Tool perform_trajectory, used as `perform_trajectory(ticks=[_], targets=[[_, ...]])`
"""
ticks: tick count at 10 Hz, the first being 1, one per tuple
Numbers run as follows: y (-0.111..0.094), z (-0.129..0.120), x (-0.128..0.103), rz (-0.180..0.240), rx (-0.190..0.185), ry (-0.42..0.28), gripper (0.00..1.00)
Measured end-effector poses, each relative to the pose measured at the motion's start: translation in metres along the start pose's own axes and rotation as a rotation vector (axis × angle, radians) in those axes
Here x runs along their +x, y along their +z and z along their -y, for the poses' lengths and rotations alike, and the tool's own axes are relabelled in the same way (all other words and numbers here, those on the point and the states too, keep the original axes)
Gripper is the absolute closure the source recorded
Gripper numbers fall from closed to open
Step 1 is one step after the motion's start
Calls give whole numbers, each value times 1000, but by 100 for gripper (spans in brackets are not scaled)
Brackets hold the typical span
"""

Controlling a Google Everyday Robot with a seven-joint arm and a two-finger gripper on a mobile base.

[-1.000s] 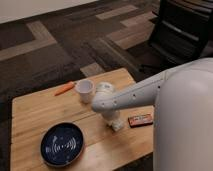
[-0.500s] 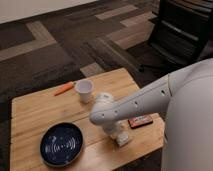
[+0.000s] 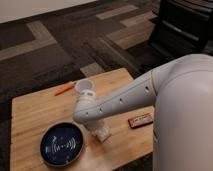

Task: Place the white sponge in the ceramic cup

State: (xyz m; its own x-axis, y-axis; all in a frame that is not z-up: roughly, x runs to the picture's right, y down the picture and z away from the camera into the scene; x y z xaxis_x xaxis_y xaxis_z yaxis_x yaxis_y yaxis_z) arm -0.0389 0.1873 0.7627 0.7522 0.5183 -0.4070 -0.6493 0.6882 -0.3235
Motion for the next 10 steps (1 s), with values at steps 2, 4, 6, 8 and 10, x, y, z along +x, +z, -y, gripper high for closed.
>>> perform_trajectory(ticks=[2,4,6,8,10], targets=[[1,9,-2,1,6,6,97],[1,8,-3,2,6,3,70],[1,9,-2,1,6,5,44],[1,9,-2,1,6,5,24],[1,9,-2,1,6,6,23]])
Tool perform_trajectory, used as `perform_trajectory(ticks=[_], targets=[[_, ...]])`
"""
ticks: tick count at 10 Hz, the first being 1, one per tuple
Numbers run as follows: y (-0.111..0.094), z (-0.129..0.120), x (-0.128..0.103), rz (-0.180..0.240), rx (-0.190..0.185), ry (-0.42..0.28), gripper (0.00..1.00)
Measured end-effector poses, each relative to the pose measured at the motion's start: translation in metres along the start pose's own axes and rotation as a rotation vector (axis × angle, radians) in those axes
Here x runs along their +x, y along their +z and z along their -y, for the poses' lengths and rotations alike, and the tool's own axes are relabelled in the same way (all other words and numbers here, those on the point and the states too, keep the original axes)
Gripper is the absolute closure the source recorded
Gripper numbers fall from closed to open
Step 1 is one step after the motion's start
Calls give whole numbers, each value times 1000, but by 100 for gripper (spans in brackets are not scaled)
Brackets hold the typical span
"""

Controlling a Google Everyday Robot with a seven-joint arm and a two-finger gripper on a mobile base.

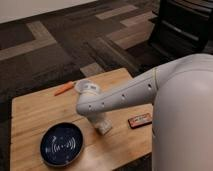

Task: Place the white sponge in the ceramic cup

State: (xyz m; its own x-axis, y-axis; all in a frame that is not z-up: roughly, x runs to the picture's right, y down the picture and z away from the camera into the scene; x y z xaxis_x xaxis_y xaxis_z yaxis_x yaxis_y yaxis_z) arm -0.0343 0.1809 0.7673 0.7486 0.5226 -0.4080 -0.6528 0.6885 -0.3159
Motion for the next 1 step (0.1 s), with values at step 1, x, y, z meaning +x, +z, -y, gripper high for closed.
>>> perform_trajectory(ticks=[1], targets=[[0,0,0,0,0,1,23]])
